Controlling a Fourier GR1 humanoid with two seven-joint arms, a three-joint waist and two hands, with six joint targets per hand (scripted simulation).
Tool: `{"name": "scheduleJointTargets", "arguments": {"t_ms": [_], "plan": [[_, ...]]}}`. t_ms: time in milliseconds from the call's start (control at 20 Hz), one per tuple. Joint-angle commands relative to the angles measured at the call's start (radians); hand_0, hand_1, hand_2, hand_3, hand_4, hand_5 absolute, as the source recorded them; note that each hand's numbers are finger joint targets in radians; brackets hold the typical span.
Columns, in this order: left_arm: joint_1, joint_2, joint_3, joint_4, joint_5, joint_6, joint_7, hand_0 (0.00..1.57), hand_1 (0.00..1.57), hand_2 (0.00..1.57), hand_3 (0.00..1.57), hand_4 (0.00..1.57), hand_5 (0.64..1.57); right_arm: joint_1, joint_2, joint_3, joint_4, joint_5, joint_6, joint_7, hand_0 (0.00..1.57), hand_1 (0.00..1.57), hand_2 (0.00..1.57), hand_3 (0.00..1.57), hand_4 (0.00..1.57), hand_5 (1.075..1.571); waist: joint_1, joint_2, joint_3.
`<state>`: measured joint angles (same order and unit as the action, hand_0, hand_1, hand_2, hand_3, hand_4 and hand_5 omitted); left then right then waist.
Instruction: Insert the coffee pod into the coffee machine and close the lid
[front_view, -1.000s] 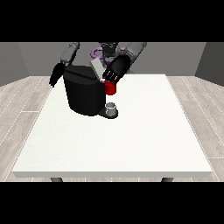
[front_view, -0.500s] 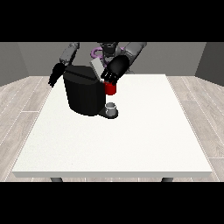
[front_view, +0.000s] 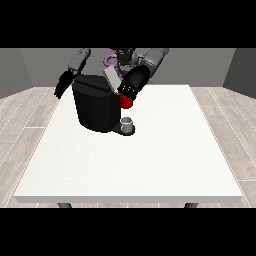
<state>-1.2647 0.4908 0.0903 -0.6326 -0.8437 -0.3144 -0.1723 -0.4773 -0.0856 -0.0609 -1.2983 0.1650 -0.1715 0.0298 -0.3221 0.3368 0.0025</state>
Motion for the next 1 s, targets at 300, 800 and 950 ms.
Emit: {"name": "scheduleJointTargets", "arguments": {"t_ms": [300,800,950], "plan": [[-0.003,-0.005,0.027,-0.006,0.008,0.077,-0.074,1.23,1.23,1.2,0.95,0.0,1.571,-0.005,0.01,-0.005,0.004,0.009,-0.027,-0.028,0.0,0.0,0.0,0.0,0.04,1.571,0.018,0.049,-0.0023],[-0.035,0.0,0.003,0.011,-0.045,0.123,-0.074,1.09,1.09,1.07,0.8,0.0,1.571,-0.024,0.007,0.031,-0.024,0.039,-0.02,0.004,0.0,0.0,0.0,0.0,0.07,1.571,-0.033,0.061,-0.0023],[-0.021,0.05,0.0,0.004,-0.058,0.138,-0.144,0.92,0.92,0.98,0.69,0.0,1.571,-0.046,-0.008,0.003,-0.022,0.035,-0.034,0.01,0.0,0.0,0.0,0.0,0.22,1.571,-0.001,0.101,-0.0025]]}}
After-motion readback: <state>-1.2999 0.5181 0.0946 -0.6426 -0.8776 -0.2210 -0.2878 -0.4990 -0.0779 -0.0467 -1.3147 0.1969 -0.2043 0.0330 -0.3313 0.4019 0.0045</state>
